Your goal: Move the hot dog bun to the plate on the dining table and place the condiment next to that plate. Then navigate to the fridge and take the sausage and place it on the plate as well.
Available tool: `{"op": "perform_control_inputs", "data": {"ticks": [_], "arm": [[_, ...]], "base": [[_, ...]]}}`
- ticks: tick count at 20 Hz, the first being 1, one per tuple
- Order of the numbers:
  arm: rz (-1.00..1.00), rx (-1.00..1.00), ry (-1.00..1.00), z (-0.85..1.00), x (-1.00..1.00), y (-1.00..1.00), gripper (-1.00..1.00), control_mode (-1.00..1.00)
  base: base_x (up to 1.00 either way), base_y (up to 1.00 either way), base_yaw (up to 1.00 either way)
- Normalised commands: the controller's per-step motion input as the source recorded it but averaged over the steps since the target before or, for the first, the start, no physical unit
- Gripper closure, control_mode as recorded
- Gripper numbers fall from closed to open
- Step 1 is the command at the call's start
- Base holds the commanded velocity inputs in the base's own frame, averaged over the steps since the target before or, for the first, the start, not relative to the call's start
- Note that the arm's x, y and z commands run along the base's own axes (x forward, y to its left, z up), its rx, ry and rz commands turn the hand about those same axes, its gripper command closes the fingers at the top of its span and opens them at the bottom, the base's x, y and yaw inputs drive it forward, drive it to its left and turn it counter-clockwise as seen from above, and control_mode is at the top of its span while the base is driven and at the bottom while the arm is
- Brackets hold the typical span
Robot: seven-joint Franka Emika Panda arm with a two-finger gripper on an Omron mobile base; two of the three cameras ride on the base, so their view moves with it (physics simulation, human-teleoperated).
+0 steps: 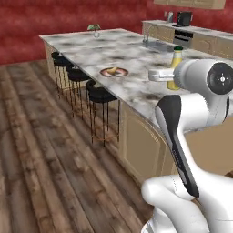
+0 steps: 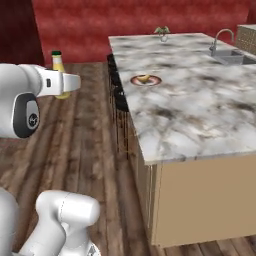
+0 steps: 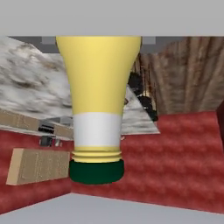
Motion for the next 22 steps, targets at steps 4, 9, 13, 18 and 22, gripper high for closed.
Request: {"op": "perform_control_inputs", "data": {"ticks": [4, 9, 13, 18, 22], "arm": [[0.0, 0.0, 0.0, 0.0, 0.0, 0.0, 1.0, 1.0], [0.0, 0.0, 0.0, 0.0, 0.0, 0.0, 1.0, 1.0], [0.0, 0.0, 0.0, 0.0, 0.0, 0.0, 1.0, 1.0], [0.0, 0.0, 0.0, 0.0, 0.0, 0.0, 1.0, 1.0], [0.0, 0.0, 0.0, 0.0, 0.0, 0.0, 1.0, 1.0]], "base": [[0.39, 0.97, -0.54], [0.56, 0.94, -0.54], [0.65, 1.0, -0.47], [0.78, 1.0, -0.42], [0.8, 1.0, -0.42]]}}
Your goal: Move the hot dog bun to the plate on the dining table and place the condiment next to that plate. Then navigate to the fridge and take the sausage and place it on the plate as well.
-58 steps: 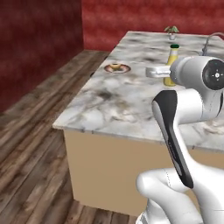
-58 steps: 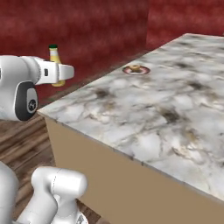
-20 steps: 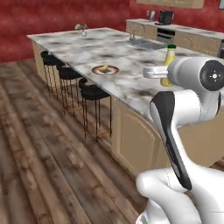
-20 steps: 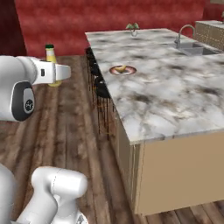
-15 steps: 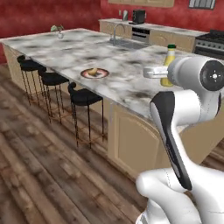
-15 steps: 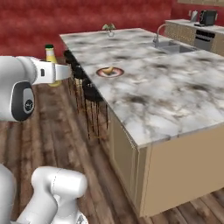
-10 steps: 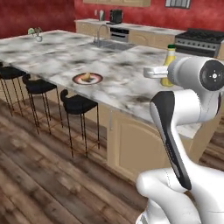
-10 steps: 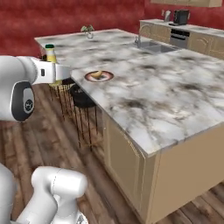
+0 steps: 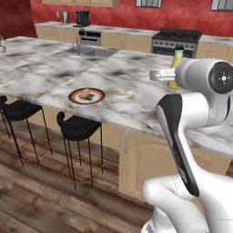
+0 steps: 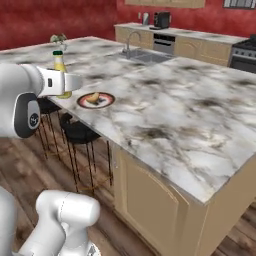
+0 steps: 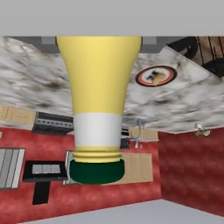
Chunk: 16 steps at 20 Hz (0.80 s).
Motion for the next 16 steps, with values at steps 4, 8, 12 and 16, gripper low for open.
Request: {"op": "perform_control_inputs", "data": {"ticks": [4, 8, 12, 16], "arm": [[0.0, 0.0, 0.0, 0.0, 0.0, 0.0, 1.0, 1.0], [0.0, 0.0, 0.0, 0.0, 0.0, 0.0, 1.0, 1.0], [0.0, 0.0, 0.0, 0.0, 0.0, 0.0, 1.0, 1.0], [0.0, 0.0, 0.0, 0.0, 0.0, 0.0, 1.0, 1.0]], "base": [[0.74, 1.0, -0.42], [0.7, 0.99, -0.43], [0.68, 1.0, -0.44], [0.65, 0.87, -0.42]]}}
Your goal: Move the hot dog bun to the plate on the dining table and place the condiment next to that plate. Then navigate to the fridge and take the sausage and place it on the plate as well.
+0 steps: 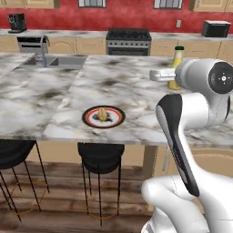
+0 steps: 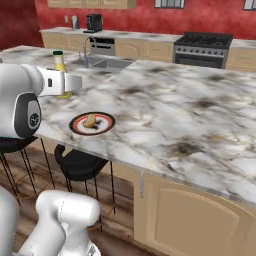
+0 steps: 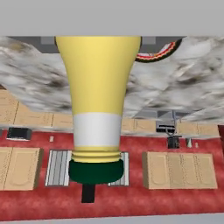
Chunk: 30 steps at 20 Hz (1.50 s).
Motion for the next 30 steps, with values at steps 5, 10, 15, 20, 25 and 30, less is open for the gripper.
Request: {"op": "perform_control_inputs", "data": {"ticks": [5, 10, 15, 20, 25, 30], "arm": [[0.0, 0.0, 0.0, 0.0, 0.0, 0.0, 1.0, 1.0], [0.0, 0.0, 0.0, 0.0, 0.0, 0.0, 1.0, 1.0], [0.0, 0.0, 0.0, 0.0, 0.0, 0.0, 1.0, 1.0], [-0.02, -0.02, 0.0, -0.1, 0.14, 0.05, 1.0, -1.0], [0.2, -0.03, -0.03, -0.78, 0.68, -0.06, 1.0, -1.0], [0.57, -0.02, -0.14, -0.8, 0.5, -0.11, 1.0, -1.0]], "base": [[0.65, 0.51, -0.39], [0.53, 0.14, -0.31], [0.47, 0.13, -0.3], [0.45, 0.18, -0.22], [0.0, 0.0, 0.0], [0.0, 0.0, 0.0]]}}
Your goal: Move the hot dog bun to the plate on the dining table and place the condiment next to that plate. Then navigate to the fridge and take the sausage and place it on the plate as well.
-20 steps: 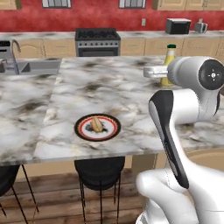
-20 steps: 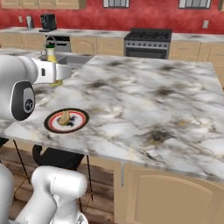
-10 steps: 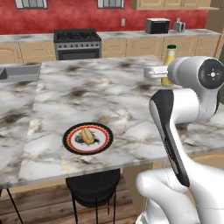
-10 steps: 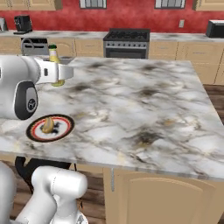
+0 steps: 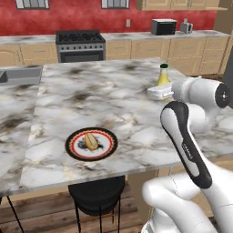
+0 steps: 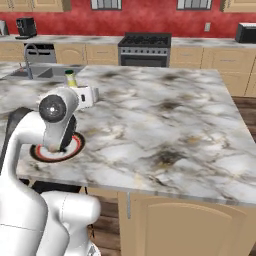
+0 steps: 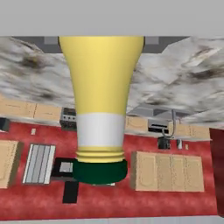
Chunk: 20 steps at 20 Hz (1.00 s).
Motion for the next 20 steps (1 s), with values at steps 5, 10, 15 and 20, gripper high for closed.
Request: {"op": "perform_control_inputs", "data": {"ticks": [5, 10, 15, 20], "arm": [[0.57, -0.08, -0.02, -0.75, 0.32, 0.0, 1.0, -1.0], [0.49, -0.05, 0.06, -0.61, 0.29, -0.07, 1.0, -1.0], [0.39, -0.05, 0.12, -0.51, 0.18, -0.1, 1.0, -1.0], [0.31, -0.01, 0.03, -0.51, 0.03, -0.02, 1.0, -1.0]], "base": [[0.0, 0.0, 0.0], [0.0, 0.0, 0.0], [0.0, 0.0, 0.0], [0.0, 0.0, 0.0]]}}
